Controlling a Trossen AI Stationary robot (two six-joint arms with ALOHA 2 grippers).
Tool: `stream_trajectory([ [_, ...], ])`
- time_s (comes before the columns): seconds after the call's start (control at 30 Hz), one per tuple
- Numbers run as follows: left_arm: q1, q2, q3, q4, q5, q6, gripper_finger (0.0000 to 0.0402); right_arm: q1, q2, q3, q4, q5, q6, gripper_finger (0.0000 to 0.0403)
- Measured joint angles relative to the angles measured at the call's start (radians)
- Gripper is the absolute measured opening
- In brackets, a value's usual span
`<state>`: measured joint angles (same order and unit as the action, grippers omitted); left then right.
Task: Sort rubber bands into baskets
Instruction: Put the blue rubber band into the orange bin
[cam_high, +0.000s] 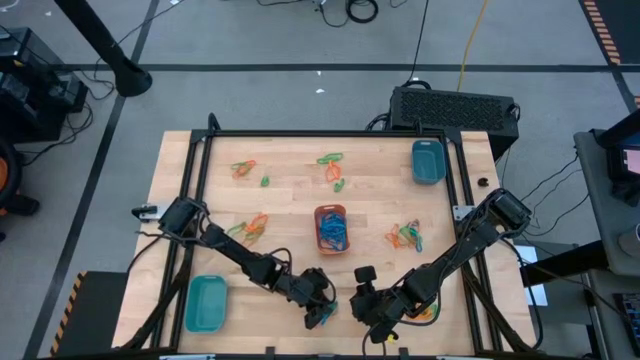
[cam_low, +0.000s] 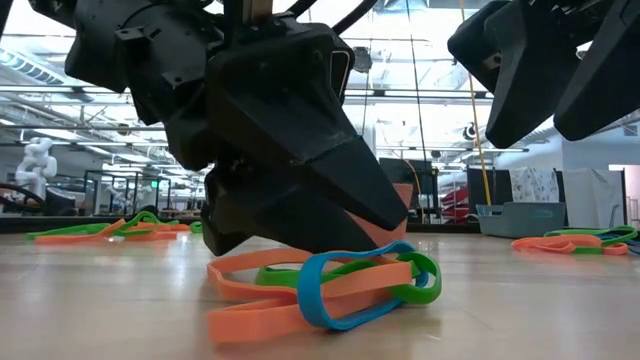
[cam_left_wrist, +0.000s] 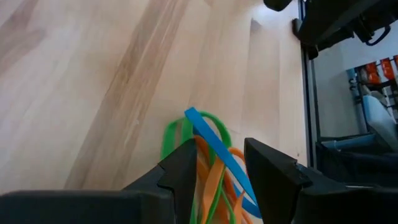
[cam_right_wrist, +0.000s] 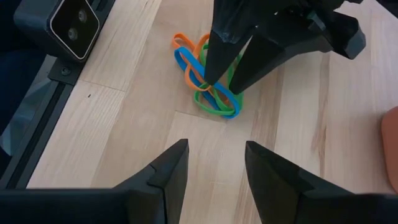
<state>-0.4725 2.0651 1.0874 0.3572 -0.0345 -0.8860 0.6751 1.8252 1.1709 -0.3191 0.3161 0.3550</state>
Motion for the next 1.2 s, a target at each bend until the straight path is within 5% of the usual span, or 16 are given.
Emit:
stream_trajectory([
  [1.2,-0.001,0.0,0.0,0.001,-0.027,0.009,0.0111,-0.005,0.0,0.0,0.006,0.081,-0.001,0.0151],
])
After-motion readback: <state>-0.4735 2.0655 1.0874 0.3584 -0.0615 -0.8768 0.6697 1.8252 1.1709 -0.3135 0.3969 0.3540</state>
